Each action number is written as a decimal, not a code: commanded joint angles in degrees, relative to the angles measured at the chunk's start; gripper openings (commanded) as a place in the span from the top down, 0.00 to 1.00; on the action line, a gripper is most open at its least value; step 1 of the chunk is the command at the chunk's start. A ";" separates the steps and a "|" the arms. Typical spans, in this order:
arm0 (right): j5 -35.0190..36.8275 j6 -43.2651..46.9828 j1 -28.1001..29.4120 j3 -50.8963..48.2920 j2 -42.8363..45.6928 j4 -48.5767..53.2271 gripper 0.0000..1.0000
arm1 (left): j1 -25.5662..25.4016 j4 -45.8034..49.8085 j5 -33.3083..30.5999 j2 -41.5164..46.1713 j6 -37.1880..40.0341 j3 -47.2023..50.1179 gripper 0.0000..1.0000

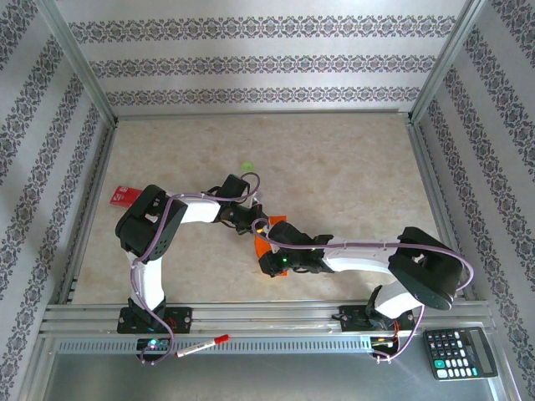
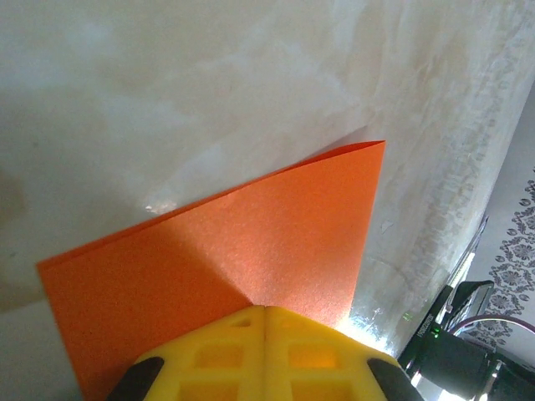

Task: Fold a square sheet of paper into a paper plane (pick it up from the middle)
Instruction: Third fold the triangle at the center of the table.

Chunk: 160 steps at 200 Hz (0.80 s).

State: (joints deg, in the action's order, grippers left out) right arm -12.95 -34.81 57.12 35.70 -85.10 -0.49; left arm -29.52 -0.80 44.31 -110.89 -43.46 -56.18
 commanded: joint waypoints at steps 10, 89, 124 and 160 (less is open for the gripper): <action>-0.58 -0.58 -1.28 -1.23 1.59 -1.18 0.90 | 0.23 4.04 -2.49 -1.35 1.54 0.41 0.97; -7.97 -0.45 -8.19 -1.01 -0.46 -1.70 0.95 | 0.23 4.75 -2.81 -1.73 2.57 0.72 0.97; -11.87 -0.12 -11.62 -0.73 -1.92 -2.19 0.95 | 0.25 5.36 -3.08 -1.62 3.05 0.60 0.97; -14.57 0.65 -14.00 -0.73 -2.09 -2.01 0.92 | 0.24 5.69 -3.18 -1.70 3.26 0.41 0.97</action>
State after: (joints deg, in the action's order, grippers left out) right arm -24.08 -35.62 44.34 34.83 -86.85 -1.15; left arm -29.52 -0.49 44.12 -110.89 -41.91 -56.18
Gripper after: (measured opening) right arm 0.071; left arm 0.044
